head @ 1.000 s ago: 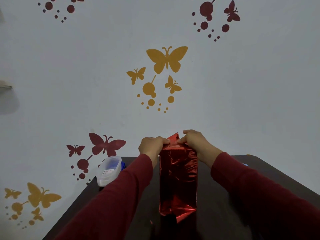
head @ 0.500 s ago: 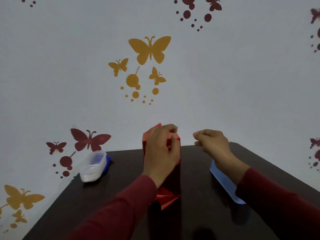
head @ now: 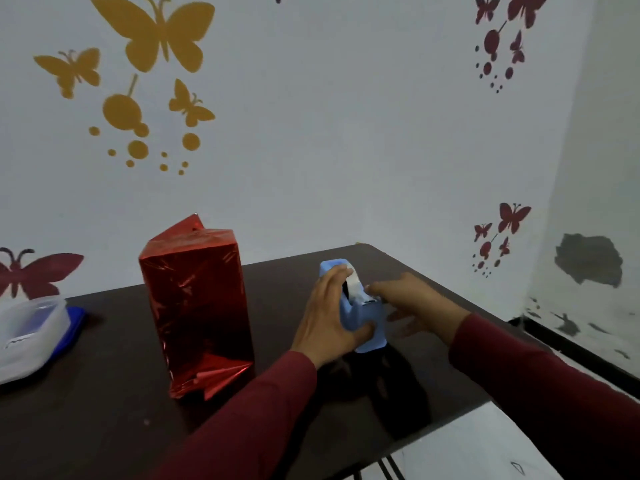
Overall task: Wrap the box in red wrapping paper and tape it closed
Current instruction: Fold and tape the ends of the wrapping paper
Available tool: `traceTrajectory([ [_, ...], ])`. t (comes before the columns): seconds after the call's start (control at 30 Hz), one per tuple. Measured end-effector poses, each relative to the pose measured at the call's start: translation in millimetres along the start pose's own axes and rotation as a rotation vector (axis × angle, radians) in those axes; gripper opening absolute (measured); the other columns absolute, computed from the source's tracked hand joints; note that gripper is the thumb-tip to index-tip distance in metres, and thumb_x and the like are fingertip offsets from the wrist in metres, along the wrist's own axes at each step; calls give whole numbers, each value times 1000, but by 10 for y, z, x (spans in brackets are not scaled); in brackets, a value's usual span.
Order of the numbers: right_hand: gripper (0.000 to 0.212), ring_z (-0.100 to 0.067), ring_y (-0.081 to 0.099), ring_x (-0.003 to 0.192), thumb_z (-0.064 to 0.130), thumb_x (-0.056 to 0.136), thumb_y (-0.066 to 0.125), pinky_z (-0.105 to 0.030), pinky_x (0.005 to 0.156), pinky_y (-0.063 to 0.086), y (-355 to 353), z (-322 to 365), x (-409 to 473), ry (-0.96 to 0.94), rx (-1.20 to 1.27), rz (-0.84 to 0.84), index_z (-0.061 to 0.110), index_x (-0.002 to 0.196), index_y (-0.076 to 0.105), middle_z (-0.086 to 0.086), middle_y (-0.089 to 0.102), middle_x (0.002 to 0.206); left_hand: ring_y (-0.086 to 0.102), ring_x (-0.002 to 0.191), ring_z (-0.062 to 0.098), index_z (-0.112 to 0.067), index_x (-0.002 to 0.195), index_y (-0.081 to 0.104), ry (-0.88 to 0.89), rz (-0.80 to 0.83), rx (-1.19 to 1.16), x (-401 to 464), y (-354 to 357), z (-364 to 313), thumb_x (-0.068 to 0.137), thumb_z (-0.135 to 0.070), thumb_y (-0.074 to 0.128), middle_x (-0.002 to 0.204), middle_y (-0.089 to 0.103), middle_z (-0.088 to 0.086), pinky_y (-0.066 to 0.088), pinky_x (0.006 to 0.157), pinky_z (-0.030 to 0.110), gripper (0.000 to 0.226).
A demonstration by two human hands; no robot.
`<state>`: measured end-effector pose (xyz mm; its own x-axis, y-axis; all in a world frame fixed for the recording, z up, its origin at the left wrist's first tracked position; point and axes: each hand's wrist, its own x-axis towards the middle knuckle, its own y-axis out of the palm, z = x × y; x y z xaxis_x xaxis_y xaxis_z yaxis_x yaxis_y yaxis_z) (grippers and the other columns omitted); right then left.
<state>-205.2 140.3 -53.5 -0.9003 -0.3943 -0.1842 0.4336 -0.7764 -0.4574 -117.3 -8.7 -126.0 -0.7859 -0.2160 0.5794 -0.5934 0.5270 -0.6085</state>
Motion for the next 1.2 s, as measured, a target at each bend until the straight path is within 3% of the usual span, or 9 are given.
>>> traceTrajectory([
  [0.2, 32, -39, 66, 104, 24, 93, 71, -46, 57, 63, 47, 123, 140, 184, 112, 241, 6, 119, 69, -16, 60, 126, 29, 141, -4, -29, 158, 27, 9, -12, -9, -23, 37, 98, 79, -51, 80, 162, 27, -14, 30, 112, 19, 98],
  [0.33, 19, -37, 63, 109, 14, 95, 68, -55, 61, 64, 59, 178, 181, 223, 182, 252, 3, 111, 68, -14, 59, 120, 22, 136, -11, -30, 159, 27, 7, -16, -16, -53, 33, 99, 80, -53, 80, 162, 26, -17, 22, 108, 10, 97],
  [0.43, 15, -39, 57, 122, 12, 97, 65, -65, 72, 60, 66, 154, 174, 222, 282, 248, 2, 108, 69, -12, 59, 120, 29, 141, -5, -30, 158, 28, 13, -28, -26, -43, 50, 110, 81, -54, 79, 163, 28, -14, 30, 112, 21, 96],
  [0.53, 14, -41, 59, 115, 13, 97, 65, -67, 71, 58, 118, 117, 140, 197, 347, 221, 3, 106, 69, -10, 61, 114, 35, 145, 5, -31, 159, 25, 12, -14, -27, -32, 64, 131, 78, -65, 73, 163, 30, -14, 35, 116, 28, 100],
  [0.77, 34, -52, 56, 118, 18, 85, 77, -80, 67, 52, 142, -6, 76, 111, 487, 165, 2, 115, 71, -11, 65, 121, 37, 143, 3, -36, 158, 28, 34, -4, -38, -40, 70, 145, 78, -67, 72, 165, 27, -20, 31, 110, 15, 96],
  [0.87, 61, -52, 64, 109, 19, 76, 81, -68, 61, 57, 145, -101, 10, 69, 593, 134, 0, 130, 60, -12, 68, 123, 38, 139, 0, -35, 157, 29, 41, -3, -28, -33, 67, 160, 82, -56, 78, 164, 28, -20, 30, 107, 9, 93],
  [0.93, 50, -48, 71, 94, 14, 81, 78, -58, 60, 59, 146, -152, -57, 31, 618, 134, -4, 126, 63, -13, 69, 118, 40, 138, 1, -35, 156, 29, 40, -1, -25, -34, 66, 158, 82, -51, 80, 163, 31, -19, 29, 104, 4, 92],
  [1.0, 34, -46, 75, 87, 9, 86, 73, -61, 66, 61, 145, -212, -101, 0, 620, 122, -7, 116, 68, -15, 72, 109, 42, 137, 1, -36, 157, 29, 33, 3, -32, -33, 65, 159, 81, -52, 81, 162, 33, -19, 26, 99, -1, 93],
  [1.2, 27, -47, 73, 98, 1, 85, 71, -66, 79, 60, 185, -309, -151, -1, 632, 118, -9, 110, 71, -28, 74, 111, 45, 134, 2, -38, 155, 30, 42, 2, -47, -41, 60, 147, 80, -61, 76, 159, 36, -19, 31, 100, 4, 91],
])
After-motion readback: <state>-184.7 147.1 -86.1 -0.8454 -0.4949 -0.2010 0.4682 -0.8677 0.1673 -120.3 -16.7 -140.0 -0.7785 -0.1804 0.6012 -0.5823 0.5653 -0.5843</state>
